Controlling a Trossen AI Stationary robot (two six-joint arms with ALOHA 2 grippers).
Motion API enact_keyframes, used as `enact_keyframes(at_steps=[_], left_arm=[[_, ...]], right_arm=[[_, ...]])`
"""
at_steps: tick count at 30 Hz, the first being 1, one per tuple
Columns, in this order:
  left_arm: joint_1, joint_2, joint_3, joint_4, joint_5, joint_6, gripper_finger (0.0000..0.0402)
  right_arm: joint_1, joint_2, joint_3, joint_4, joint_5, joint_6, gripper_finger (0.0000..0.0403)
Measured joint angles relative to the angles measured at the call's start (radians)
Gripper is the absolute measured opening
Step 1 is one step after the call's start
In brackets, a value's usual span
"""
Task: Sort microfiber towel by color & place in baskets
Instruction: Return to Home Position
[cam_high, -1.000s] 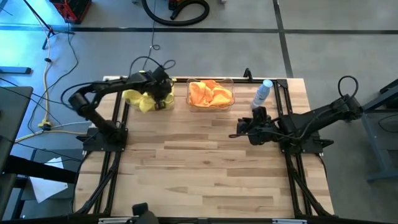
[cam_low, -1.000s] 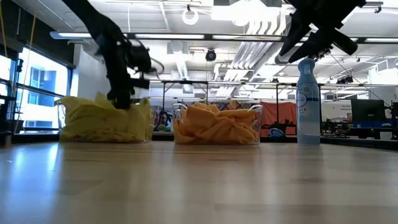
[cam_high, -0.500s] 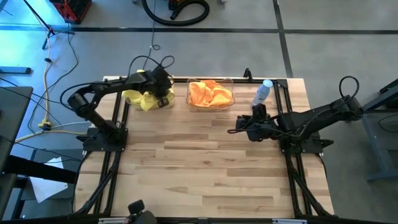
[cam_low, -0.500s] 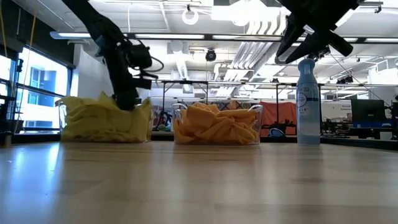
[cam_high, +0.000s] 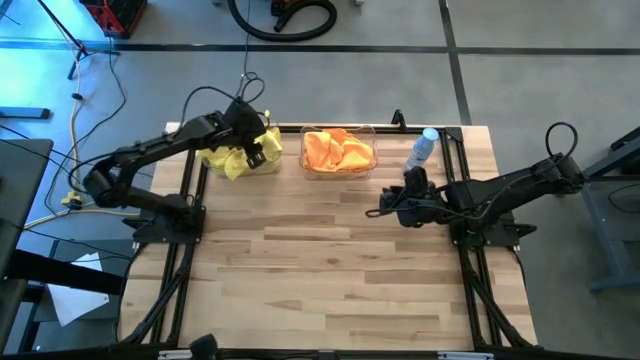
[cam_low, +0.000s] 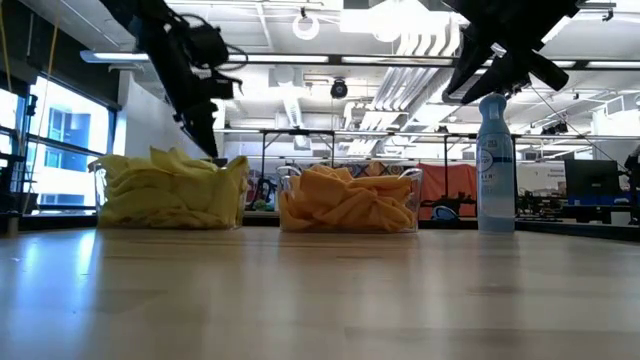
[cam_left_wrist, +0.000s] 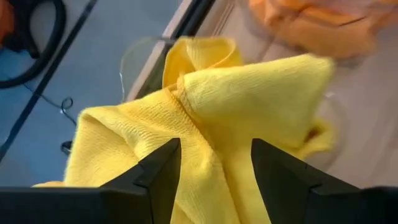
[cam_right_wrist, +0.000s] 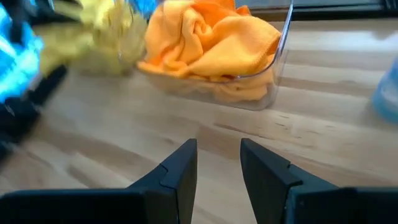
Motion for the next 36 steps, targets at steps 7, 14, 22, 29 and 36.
enact_keyframes(at_steps=[7,14,22,29,36], left_arm=[[-0.062,-0.134,0.001,0.007,0.074,-0.099,0.0182],[-0.216,-0.15,0.001,0.043,0.21,-0.311,0.0145],[-0.437,-0.12,0.001,0.15,0.095,-0.535,0.0011],[-0.567,-0.092,0.003,0.306,0.011,-0.463,0.0002],[-0.676,-0.085,0.002,0.33,0.031,-0.305,0.0]], right_arm=[[0.0,0.007,0.001,-0.104,-0.079,-0.212,0.0116],[0.0,0.106,0.002,-0.201,-0.114,-0.416,0.0077],[-0.038,0.205,-0.012,-0.131,-0.234,-0.802,0.0014],[-0.121,0.116,-0.266,0.359,-0.403,-1.058,0.0004],[-0.142,-0.034,-0.409,0.56,-0.511,-1.156,0.0001]])
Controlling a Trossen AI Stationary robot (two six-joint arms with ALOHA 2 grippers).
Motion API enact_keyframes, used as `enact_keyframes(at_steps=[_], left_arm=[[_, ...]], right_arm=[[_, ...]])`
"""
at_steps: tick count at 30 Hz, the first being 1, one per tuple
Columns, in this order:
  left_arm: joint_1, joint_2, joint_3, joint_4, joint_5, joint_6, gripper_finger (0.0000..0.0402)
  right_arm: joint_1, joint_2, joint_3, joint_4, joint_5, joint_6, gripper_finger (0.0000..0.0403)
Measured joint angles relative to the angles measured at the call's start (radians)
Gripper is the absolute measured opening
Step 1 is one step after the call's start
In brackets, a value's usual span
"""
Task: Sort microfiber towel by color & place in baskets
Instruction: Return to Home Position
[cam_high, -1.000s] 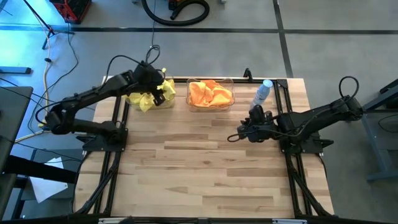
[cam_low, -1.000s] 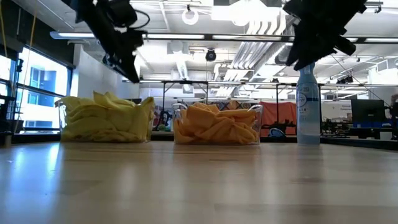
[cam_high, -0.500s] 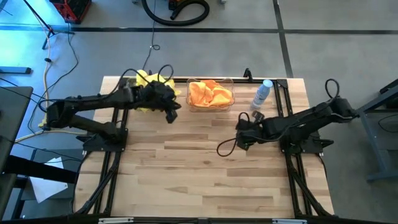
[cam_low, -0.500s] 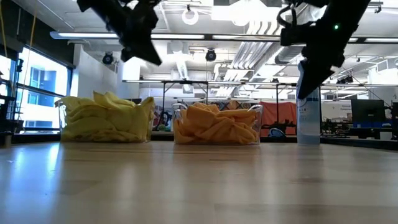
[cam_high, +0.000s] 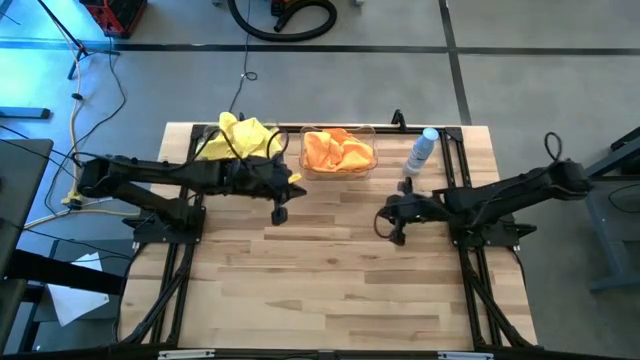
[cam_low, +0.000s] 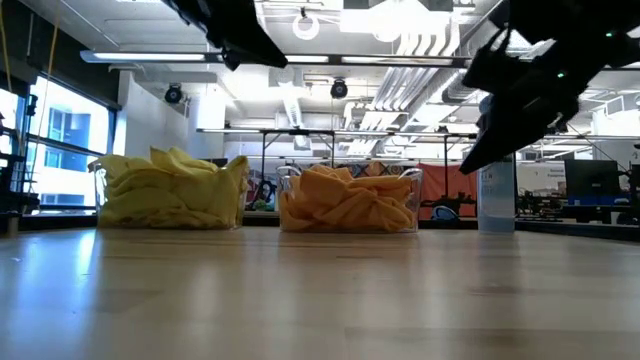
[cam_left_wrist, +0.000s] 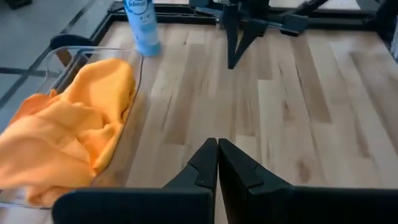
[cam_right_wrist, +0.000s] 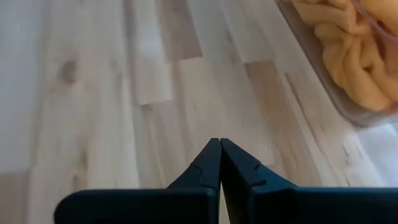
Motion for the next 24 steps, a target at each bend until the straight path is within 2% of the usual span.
enact_keyframes(at_steps=[5,9,15,24], left_arm=[[-0.053,0.0,0.0,0.007,-0.066,-0.101,0.0],[-0.093,0.0,0.0,0.006,-0.073,-0.114,0.0],[-0.15,0.0,0.0,0.005,-0.141,-0.116,0.0],[-0.198,0.0,0.0,0.005,-0.164,-0.157,0.0]], right_arm=[[0.019,-0.175,-0.091,-0.001,-0.03,-0.018,0.0001],[0.044,-0.335,-0.145,-0.001,-0.056,0.003,0.0],[0.073,-0.552,-0.208,-0.002,-0.076,-0.045,0.0],[0.049,-0.799,-0.367,0.084,-0.109,-0.046,0.0]])
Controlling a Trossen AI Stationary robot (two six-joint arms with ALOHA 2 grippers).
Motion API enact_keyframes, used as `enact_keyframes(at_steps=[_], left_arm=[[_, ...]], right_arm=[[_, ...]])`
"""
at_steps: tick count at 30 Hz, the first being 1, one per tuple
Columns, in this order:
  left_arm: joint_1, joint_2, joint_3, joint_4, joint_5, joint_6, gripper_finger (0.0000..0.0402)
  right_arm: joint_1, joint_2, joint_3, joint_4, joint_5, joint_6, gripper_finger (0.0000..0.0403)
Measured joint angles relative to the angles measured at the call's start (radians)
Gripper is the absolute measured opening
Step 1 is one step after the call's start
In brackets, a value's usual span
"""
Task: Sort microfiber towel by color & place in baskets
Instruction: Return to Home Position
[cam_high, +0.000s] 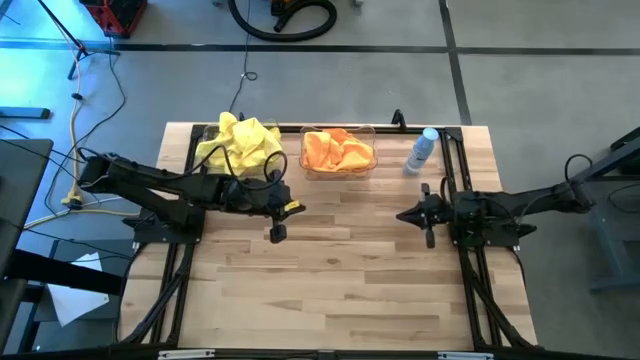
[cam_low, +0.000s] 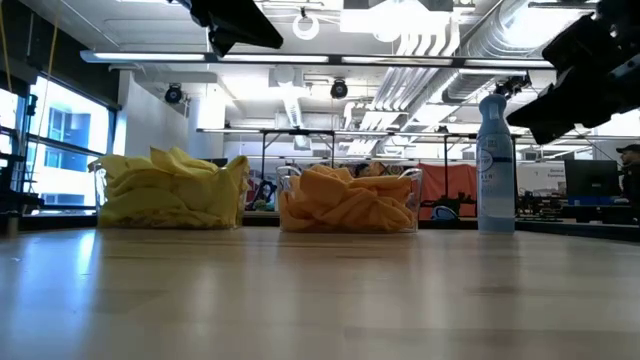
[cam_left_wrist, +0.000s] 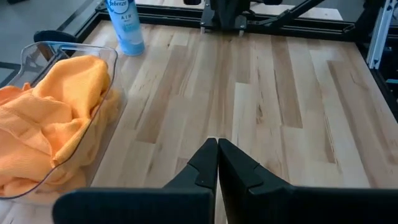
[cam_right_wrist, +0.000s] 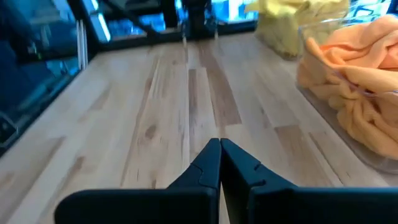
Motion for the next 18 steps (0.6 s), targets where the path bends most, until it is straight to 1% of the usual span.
enact_keyframes(at_steps=[5,9,13,14,18], left_arm=[[0.0,0.0,0.0,0.0,-0.004,0.0,0.0],[0.0,0.0,0.0,0.0,-0.004,0.0,0.0],[0.0,0.0,0.0,0.0,-0.004,0.0,0.0],[0.0,0.0,0.0,0.0,-0.004,0.0,0.0],[0.0,-0.001,-0.001,0.0,-0.004,0.007,0.0]], right_arm=[[-0.037,-0.126,-0.074,0.032,0.011,0.022,0.0],[-0.055,-0.209,-0.083,0.067,0.01,-0.007,0.0],[-0.062,-0.289,-0.083,0.054,0.0,-0.012,0.0],[-0.062,-0.305,-0.083,0.054,-0.005,-0.021,0.0],[-0.062,-0.302,-0.082,0.059,-0.009,-0.028,0.0]])
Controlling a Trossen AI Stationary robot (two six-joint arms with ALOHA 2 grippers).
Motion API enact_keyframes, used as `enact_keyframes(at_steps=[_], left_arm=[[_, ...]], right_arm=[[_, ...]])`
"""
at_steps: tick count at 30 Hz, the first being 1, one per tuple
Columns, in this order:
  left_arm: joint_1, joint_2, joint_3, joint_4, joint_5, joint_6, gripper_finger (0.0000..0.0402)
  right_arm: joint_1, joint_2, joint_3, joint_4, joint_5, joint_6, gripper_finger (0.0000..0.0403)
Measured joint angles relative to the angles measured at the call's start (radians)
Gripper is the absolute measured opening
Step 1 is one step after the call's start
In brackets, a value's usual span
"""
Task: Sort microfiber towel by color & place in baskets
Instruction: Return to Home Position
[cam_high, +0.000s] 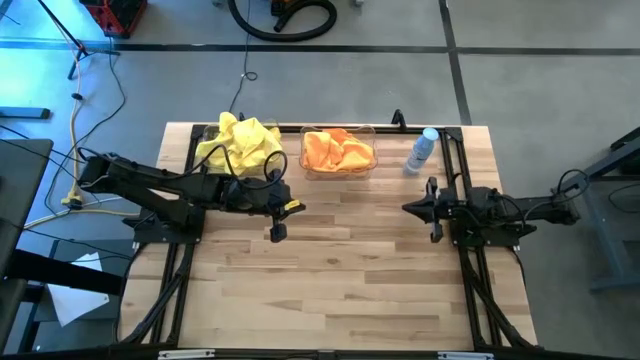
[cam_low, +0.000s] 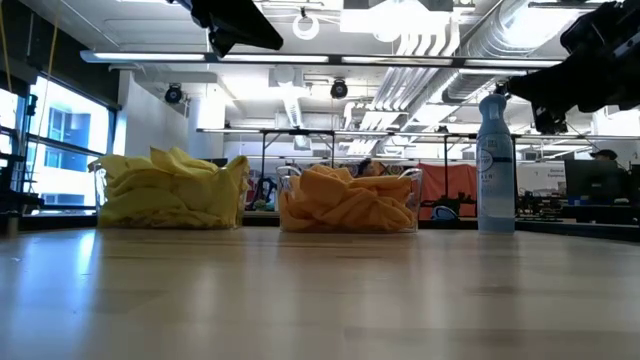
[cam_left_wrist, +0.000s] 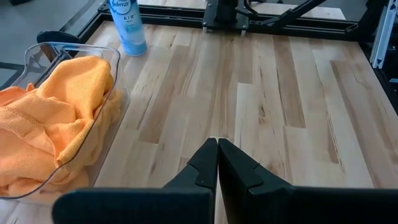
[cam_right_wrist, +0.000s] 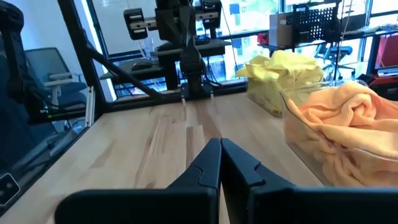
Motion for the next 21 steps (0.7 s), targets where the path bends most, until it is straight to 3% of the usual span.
enact_keyframes(at_steps=[7,12,21], left_arm=[[0.0,0.0,0.0,0.0,0.0,0.001,0.0],[0.0,0.0,0.0,0.0,0.0,0.001,0.0],[0.0,0.0,0.0,0.0,0.0,0.001,0.0]], right_arm=[[0.0,0.003,0.0,-0.009,-0.009,-0.042,0.0],[0.0,0.002,0.003,-0.022,-0.018,0.013,0.0],[0.0,0.002,0.082,-0.267,-0.061,0.031,0.0]])
